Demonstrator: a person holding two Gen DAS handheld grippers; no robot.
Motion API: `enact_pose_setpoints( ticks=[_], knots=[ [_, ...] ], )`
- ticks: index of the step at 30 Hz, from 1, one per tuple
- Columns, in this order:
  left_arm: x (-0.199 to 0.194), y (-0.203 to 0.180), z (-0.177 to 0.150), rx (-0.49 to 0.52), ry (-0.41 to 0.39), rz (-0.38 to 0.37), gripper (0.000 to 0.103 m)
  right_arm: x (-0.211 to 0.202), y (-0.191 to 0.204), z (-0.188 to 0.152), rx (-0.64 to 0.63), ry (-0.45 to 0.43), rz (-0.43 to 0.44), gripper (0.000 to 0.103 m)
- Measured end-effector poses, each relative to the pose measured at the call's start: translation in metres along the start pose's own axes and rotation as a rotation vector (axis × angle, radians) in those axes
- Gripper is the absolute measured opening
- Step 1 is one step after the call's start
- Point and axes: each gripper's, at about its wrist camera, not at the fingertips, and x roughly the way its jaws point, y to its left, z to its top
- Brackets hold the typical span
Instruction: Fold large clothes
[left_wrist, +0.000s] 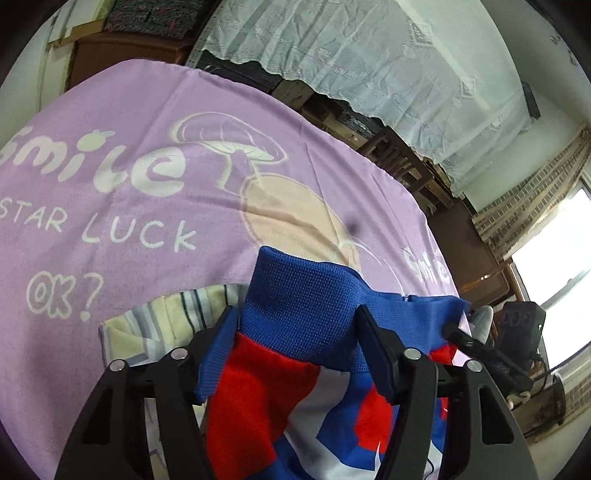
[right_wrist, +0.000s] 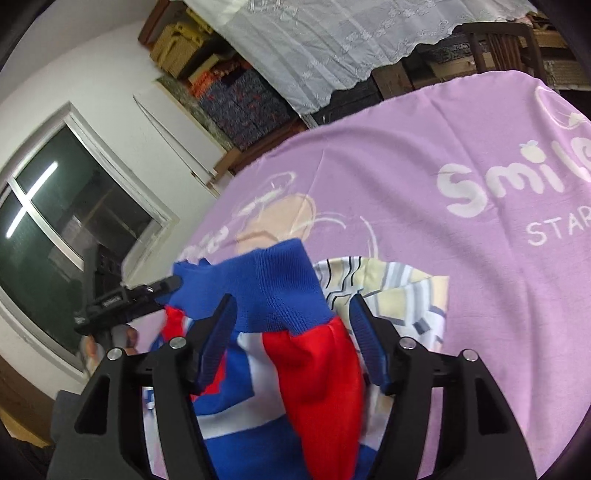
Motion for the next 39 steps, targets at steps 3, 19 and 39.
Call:
enact_pose_setpoints(
  ticks=[3, 19, 39],
  knots=[
    [-0.014, -0.004, 0.0, 0.01, -0.04, 0.032, 0.028, 0.019, 0.005, 0.002, 0.003, 0.015, -0.084, 0.017],
    [0.003, 0.005, -0.002, 0.016, -0.014, 0.244, 0.061, 0.064, 0.007, 0.006, -0.019, 0.012, -0.328, 0.015],
    [-0.014, -0.084, -0.05, 0.314, -0.066, 0.251, 0.066, 0.026, 0.083, -0.021, -0.048, -0.012, 0.048, 0.018]
  ],
)
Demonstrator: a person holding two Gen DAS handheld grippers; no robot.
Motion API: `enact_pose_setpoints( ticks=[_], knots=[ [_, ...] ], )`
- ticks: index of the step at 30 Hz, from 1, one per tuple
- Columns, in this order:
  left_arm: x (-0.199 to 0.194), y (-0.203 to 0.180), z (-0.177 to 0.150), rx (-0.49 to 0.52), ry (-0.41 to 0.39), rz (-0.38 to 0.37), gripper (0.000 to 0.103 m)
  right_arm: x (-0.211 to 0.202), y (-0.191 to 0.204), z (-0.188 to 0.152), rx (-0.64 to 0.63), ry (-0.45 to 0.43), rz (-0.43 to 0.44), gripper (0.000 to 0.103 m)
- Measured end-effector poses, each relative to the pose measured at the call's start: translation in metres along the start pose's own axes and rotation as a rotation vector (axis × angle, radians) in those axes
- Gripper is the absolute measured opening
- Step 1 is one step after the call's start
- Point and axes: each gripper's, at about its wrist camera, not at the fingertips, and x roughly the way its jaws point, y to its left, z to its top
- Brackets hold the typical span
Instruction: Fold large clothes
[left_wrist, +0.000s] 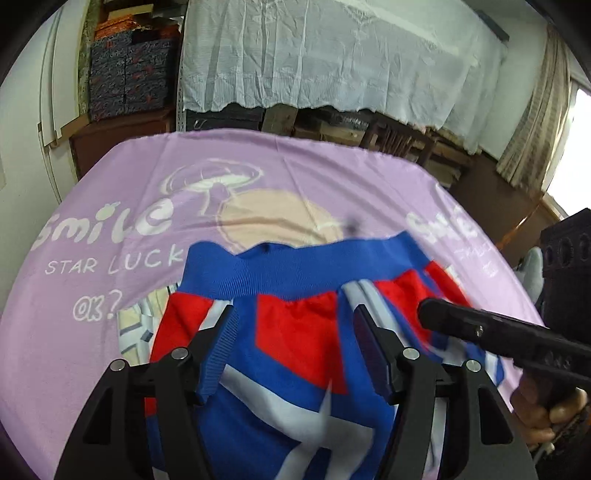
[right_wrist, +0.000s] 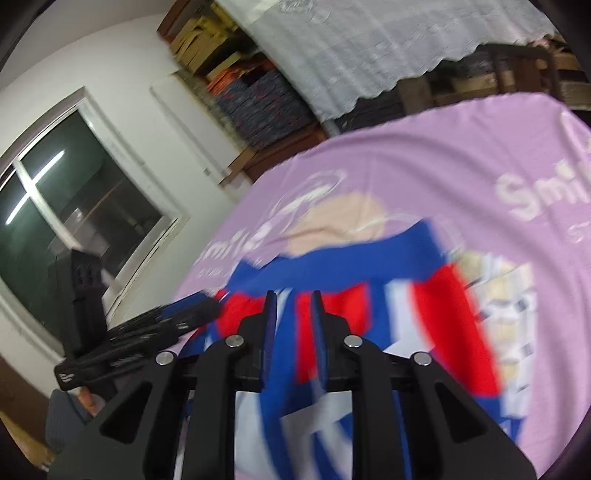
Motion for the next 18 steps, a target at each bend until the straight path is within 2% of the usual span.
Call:
enact_pose_setpoints(
  ticks=[2, 4, 7, 10, 15, 18],
  knots=[
    [0.017, 0.007, -0.004, -0.009, 0.052, 0.02, 0.067, 0.013, 0.002, -0.007, 0.008, 0.047, 0.021, 0.018],
    [0.035, 0.019, -0.006, -0.045, 0.099, 0.003, 0.07, 0.027, -0.005, -0.012, 0.009, 0.084, -0.02, 0.018],
    [0.038, 0.023, -0.006, -0.044, 0.104, 0.001, 0.072, 0.039, -0.034, -0.013, 0.098, 0.132, -0.019, 0.0],
    [0.043, 0.024, -0.007, -0.04, 0.107, 0.015, 0.075, 0.042, -0.057, -0.013, 0.215, 0.158, 0.072, 0.0],
    [0.035, 0.033, -0.009, -0.071, 0.108, 0.004, 0.07, 0.032, -0.069, -0.015, 0.254, 0.143, 0.088, 0.0],
    [0.029, 0.043, -0.012, -0.097, 0.114, 0.026, 0.07, 0.017, -0.078, -0.019, 0.306, 0.117, 0.096, 0.0]
  ],
)
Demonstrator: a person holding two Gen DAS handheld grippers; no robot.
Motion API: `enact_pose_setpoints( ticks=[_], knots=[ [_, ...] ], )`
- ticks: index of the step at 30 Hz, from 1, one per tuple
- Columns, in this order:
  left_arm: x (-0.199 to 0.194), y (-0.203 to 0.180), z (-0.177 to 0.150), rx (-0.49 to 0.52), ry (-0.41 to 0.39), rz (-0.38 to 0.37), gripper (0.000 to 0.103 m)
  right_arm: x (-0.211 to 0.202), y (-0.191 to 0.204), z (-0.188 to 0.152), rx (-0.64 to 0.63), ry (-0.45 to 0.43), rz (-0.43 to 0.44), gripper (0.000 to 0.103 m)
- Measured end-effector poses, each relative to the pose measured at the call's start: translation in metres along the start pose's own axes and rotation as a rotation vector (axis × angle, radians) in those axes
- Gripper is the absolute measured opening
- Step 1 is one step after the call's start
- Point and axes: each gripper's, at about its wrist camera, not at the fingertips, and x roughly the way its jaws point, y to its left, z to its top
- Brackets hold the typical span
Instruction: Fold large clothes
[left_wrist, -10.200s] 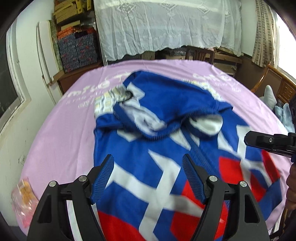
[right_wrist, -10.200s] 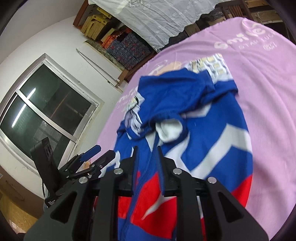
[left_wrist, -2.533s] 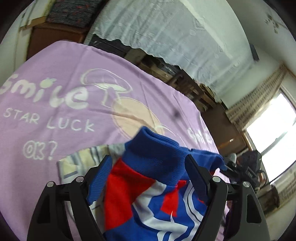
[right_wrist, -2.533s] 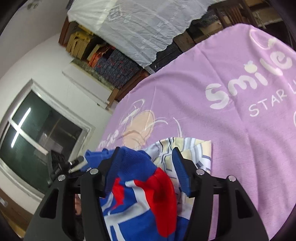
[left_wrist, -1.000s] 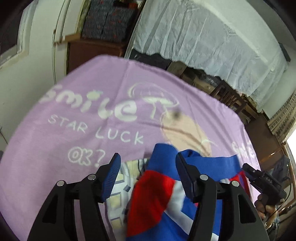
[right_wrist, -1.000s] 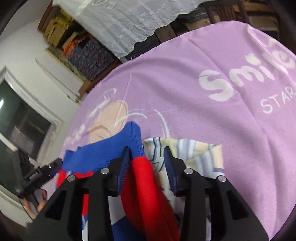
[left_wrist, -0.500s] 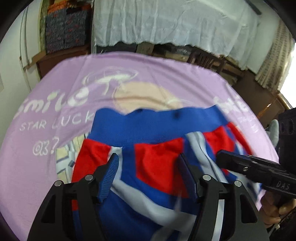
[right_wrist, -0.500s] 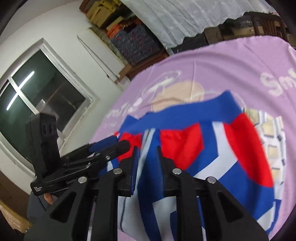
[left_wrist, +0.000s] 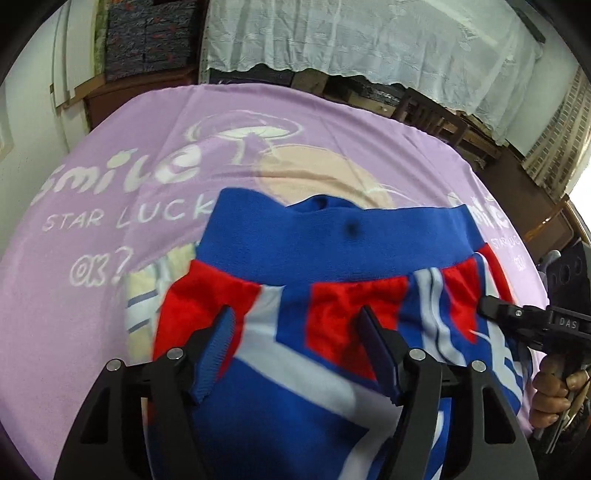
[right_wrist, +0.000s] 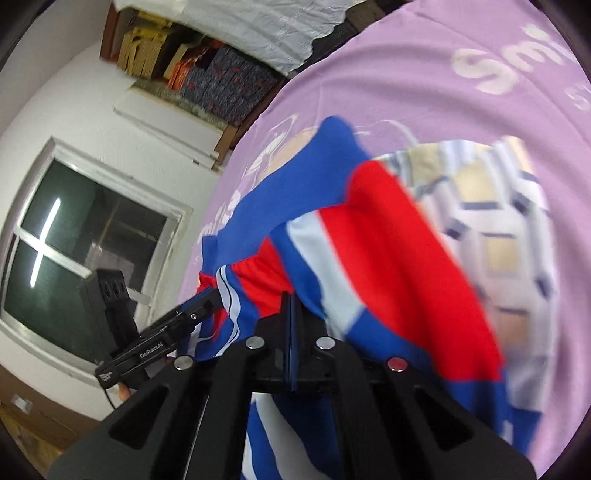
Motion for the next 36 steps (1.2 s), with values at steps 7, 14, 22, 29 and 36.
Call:
enact_pose_setpoints(
  ticks=[7, 14, 22, 29, 36],
  knots=[
    [-0.017, 0.007, -0.012, -0.02, -0.008, 0.066, 0.069, -0.04, -0.033, -0.008, 0.135, -0.077, -0.011, 0.0],
    [-0.056, 0.005, -0.028, -0.097, -0.082, 0.085, 0.068, -0.096, -0.045, -0.031, 0.218, -0.243, -0.111, 0.017],
    [-0.056, -0.048, -0.041, 0.066, -0.076, 0.041, 0.072, -0.118, 0.02, -0.087, 0.066, -0.303, -0.044, 0.038],
    [-0.026, -0.059, -0.049, 0.149, -0.001, 0.158, 0.076, -0.103, 0.023, -0.109, 0.063, -0.229, -0.039, 0.047],
    [-0.041, -0.064, -0.043, 0.169, -0.057, 0.142, 0.076, -0.097, 0.009, -0.127, 0.131, -0.18, -0.088, 0.051]
  ],
)
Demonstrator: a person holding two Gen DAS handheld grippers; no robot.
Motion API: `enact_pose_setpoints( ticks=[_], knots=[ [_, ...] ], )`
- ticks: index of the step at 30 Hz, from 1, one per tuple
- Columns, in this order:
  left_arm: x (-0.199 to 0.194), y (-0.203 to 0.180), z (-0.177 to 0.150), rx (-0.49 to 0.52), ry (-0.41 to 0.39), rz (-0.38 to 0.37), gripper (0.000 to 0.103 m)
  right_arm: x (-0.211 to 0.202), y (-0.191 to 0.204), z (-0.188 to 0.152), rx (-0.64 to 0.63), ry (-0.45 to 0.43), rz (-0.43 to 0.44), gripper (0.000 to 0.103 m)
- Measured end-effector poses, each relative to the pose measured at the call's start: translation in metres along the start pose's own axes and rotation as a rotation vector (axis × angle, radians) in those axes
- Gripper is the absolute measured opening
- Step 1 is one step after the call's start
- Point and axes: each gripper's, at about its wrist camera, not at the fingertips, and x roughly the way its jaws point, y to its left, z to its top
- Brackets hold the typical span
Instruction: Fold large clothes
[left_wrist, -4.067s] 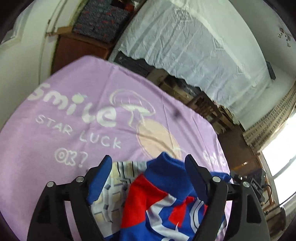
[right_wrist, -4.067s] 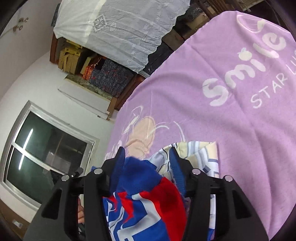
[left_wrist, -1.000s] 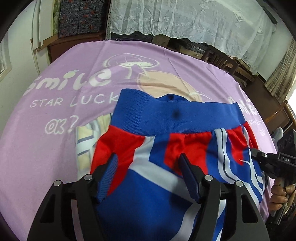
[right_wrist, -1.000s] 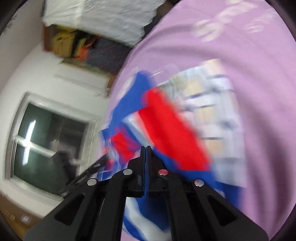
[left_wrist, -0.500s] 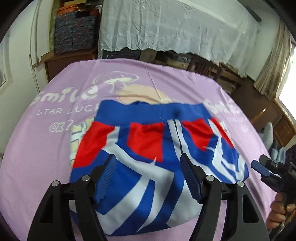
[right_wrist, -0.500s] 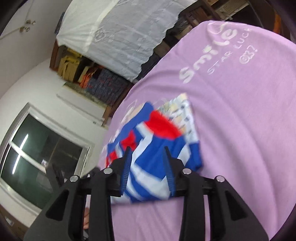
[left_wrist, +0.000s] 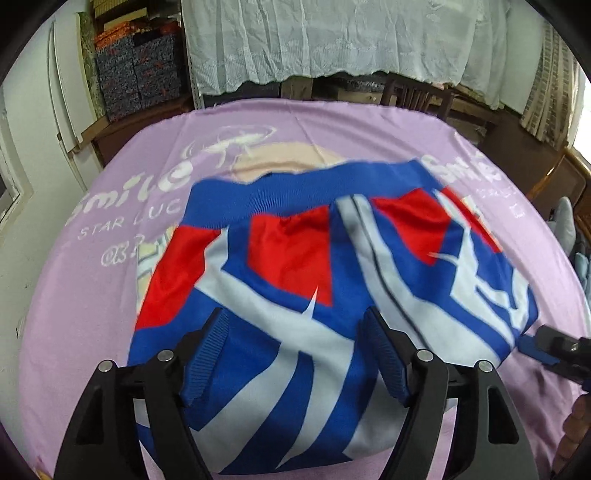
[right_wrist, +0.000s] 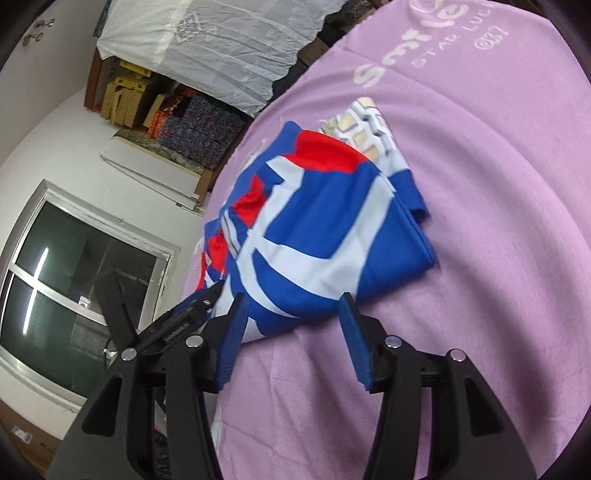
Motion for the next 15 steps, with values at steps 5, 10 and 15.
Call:
enact_pose_setpoints(
  ticks=[5, 10, 15],
  knots=[
    [-0.016, -0.011, 0.014, 0.046, -0.09, 0.012, 0.076, 0.001, -0.009, -0.001, 0.037, -0.02, -0.076, 0.052],
    [0.001, -0.016, 0.012, 0.073, -0.077, 0.043, 0.076, 0.003, -0.012, -0.001, 0.072, -0.055, -0.11, 0.051],
    [0.026, -0.01, 0.006, 0.05, 0.019, 0.075, 0.077, 0.01, -0.012, 0.008, 0.105, -0.11, -0.14, 0.051]
  ],
)
